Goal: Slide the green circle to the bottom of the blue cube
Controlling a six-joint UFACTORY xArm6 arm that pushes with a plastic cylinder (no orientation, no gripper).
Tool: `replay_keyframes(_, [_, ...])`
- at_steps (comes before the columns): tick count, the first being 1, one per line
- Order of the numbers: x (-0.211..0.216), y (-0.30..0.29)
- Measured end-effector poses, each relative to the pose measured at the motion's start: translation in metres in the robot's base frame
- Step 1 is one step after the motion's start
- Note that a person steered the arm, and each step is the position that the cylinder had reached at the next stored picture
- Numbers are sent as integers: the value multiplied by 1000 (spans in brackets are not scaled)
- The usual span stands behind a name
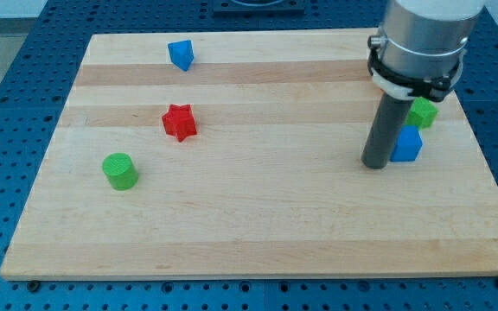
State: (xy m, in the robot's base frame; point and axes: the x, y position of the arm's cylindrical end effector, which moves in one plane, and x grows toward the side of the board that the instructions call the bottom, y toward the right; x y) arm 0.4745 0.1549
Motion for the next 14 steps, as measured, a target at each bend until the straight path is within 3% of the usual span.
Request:
replay_keyframes(2, [-10,49])
replay_keyframes(4, [9,19])
replay_keyframes(5, [19,-61])
replay_keyframes(6, [-13,-140])
replay_keyframes(8, [-27,-312])
replay_keyframes(9, [-19,-415])
replay_keyframes(10, [17,-437])
replay_keyframes(13, [23,-238])
replay_keyframes(14, [23,-199])
